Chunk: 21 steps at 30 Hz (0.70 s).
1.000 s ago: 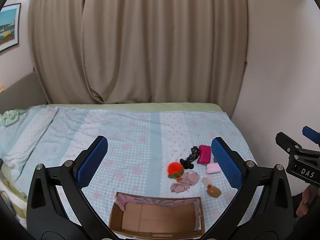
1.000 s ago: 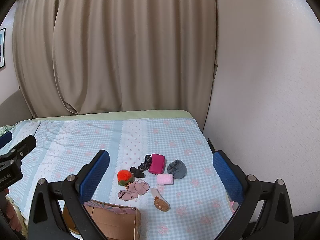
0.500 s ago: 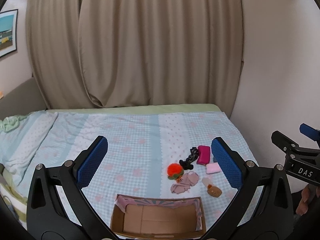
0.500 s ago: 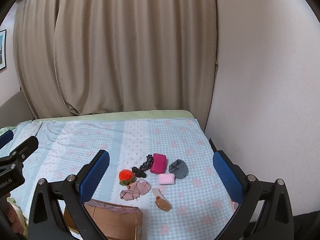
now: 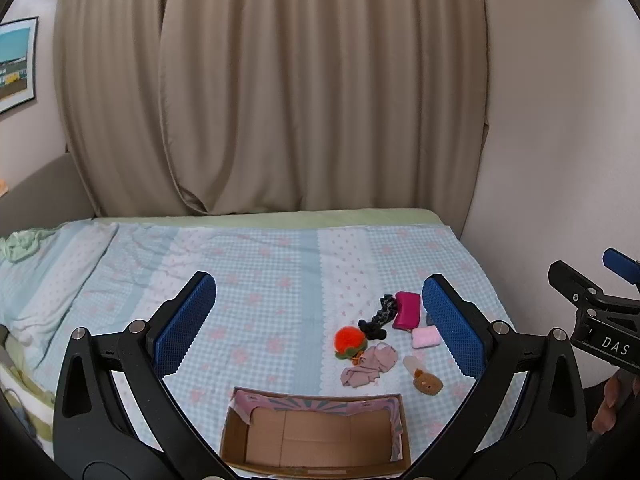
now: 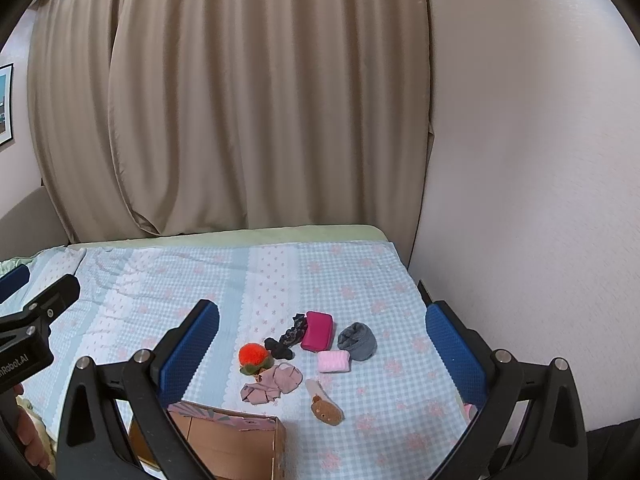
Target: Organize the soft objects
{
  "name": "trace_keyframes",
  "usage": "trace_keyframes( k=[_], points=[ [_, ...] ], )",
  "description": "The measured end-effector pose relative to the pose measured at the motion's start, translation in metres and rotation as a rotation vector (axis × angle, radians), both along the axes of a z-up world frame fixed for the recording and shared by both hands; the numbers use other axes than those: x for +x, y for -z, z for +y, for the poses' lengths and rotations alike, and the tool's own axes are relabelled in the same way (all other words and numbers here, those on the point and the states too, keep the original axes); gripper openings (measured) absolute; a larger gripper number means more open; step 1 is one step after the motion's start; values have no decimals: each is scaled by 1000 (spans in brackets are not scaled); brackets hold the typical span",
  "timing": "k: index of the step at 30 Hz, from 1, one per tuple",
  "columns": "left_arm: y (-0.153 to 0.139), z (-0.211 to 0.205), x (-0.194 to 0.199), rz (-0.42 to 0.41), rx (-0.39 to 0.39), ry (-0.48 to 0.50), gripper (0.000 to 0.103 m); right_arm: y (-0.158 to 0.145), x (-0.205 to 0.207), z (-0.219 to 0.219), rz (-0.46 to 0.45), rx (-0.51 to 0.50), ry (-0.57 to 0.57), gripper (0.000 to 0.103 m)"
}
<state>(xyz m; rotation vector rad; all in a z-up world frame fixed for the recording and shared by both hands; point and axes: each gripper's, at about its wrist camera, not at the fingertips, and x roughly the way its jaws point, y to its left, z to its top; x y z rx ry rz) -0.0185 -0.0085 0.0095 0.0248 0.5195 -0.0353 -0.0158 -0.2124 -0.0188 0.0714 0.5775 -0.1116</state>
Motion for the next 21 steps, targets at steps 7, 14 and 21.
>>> trace_keyframes(
  k=[7, 14, 21],
  points=[
    [1, -2, 0, 3, -10, 3, 103, 1, 0, 1, -2, -1, 0, 103],
    [2, 1, 1, 10, -18, 7, 103, 0, 3, 2, 1, 7, -4, 103],
    [3, 4, 3, 21, -28, 10, 103, 1, 2, 5, -1, 7, -15, 103]
  ],
)
